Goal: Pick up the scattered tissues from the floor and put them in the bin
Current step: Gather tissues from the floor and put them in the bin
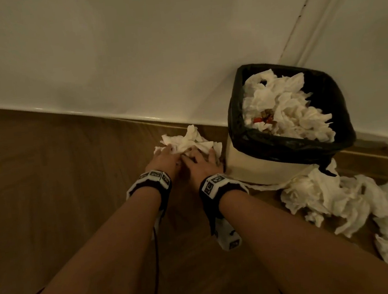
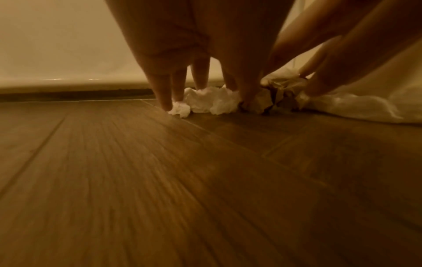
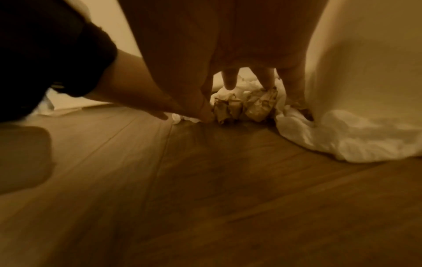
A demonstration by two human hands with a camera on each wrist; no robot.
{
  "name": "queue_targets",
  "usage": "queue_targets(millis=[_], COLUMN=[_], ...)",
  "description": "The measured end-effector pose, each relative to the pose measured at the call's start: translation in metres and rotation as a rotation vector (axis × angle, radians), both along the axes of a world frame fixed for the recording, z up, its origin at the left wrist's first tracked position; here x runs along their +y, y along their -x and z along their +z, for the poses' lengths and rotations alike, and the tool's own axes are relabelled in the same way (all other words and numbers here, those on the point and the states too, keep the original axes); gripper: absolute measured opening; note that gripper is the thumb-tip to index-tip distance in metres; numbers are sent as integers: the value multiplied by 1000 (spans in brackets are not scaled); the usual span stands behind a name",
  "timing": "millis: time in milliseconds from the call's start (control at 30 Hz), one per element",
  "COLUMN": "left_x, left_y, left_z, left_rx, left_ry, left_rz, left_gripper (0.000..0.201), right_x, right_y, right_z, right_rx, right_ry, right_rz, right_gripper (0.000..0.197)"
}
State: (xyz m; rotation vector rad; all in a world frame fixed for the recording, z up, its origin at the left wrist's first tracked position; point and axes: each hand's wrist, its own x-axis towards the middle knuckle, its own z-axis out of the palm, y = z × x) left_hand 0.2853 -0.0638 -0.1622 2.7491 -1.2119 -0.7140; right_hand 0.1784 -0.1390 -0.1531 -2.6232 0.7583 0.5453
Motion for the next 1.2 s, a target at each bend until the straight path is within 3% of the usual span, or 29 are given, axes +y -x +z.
queue_targets(millis=[233,367,467,533,700,833,967,1200], left_x=[10,20,30,38,52,56,63,68], left_y=[-1,0,6,13,38,47,55,64], left_z=[3,7,10,13,37,64,87,135], left_rx=[-6,47,145,172,312,357,391,428], left_ry=[54,81,166,265,567,568,679,851], left_rz=[143,234,382,482,667,657,700,678], left_gripper=[33,25,11,9,19,30,26,23], right_x=[-8,-8,-1,4,12,16,25,33], right_y=[-7,1,9,15,32,43,59,84], right_z=[8,10,11,15,40,70,98,154], right_rx=[-70,-35,-9,-84,-524,-628,-732,-942], right_ry=[59,60,71,17,-346,-783,-1304,-1507], right_rz=[28,64,124,105,-263,-528,-777,-845], right_gripper=[40,41,41,36,26,30,33,39])
